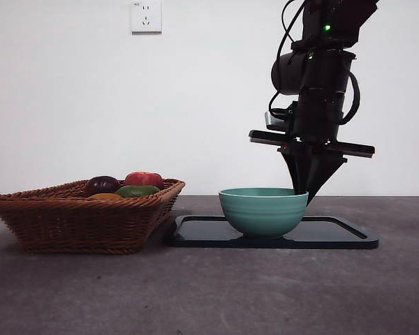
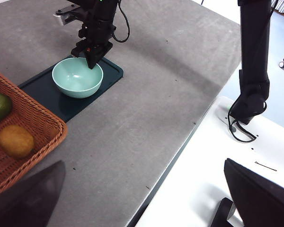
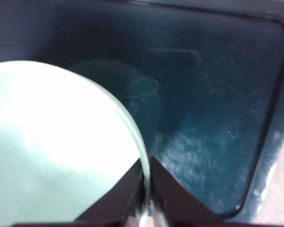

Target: Pick up the wifruite, put it on the bowl, pick up the plate, put it on desk

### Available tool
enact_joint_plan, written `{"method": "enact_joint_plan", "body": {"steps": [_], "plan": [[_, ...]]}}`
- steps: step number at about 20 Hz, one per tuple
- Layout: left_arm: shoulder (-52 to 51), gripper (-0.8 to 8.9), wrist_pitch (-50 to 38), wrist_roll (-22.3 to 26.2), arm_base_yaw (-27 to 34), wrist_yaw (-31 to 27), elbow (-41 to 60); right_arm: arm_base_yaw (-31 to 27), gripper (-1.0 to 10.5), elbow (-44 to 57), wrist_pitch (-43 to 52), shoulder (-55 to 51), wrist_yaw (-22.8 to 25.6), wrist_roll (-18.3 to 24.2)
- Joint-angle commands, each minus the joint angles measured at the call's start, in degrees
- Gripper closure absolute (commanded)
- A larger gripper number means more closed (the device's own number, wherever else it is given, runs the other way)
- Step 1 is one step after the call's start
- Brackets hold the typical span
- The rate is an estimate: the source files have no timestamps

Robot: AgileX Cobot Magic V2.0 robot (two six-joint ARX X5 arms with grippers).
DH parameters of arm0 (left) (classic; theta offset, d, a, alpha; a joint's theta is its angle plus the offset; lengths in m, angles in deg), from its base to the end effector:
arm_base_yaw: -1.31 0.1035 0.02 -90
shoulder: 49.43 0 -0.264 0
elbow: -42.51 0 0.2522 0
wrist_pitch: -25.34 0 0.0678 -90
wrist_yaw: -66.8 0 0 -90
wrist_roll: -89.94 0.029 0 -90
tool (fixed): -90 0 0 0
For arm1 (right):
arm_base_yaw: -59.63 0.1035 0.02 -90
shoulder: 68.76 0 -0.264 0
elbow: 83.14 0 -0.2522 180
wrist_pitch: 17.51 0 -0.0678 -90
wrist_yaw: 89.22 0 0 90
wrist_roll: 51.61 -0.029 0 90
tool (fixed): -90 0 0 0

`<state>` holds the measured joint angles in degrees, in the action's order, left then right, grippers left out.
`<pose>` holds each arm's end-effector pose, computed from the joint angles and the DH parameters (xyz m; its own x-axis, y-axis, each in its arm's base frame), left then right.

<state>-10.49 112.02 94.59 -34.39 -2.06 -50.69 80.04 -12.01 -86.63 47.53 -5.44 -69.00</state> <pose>0.0280 -0.0330 0.4233 0.4289 -0.7523 -0.5000 0.8242 0.5525 -0.1243 0.3827 0.1458 0.2136 0.1791 0.1822 -0.9668 -0.0810 0.9821 0.1701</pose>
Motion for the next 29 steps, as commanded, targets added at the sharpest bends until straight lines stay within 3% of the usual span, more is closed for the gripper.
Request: {"method": "enact_joint_plan", "body": {"steps": [1,8,12,18,23,26,29], "plan": [[0.3,2.82,-0.5,0.7,-0.4,0.1,-1.1,-0.1,9.4,-1.4,-0.7,-2.3,0.3,0.7],[0.3,2.82,-0.5,0.7,-0.4,0.2,-1.1,0.6,9.4,-1.3,-12.2,-13.2,3.4,9.5],[0.3,2.82,-0.8,0.7,-0.4,0.1,-1.1,2.6,9.4,-0.3,-15.8,-18.9,3.3,11.1],[0.3,2.82,-0.7,0.7,-0.4,0.2,-1.1,9.1,9.4,11.5,-13.8,-28.2,3.0,10.4],[0.3,2.82,-0.6,0.7,-0.4,0.1,-1.1,17.2,9.4,23.9,-4.3,-30.6,3.1,4.7],[0.3,2.82,-0.6,0.7,-0.4,0.2,-1.1,18.9,9.4,29.3,3.8,-30.6,-0.2,1.4],[0.3,2.82,-0.5,0.7,-0.4,0.2,-1.1,18.9,9.4,31.8,4.4,-30.6,-1.2,1.2]]}}
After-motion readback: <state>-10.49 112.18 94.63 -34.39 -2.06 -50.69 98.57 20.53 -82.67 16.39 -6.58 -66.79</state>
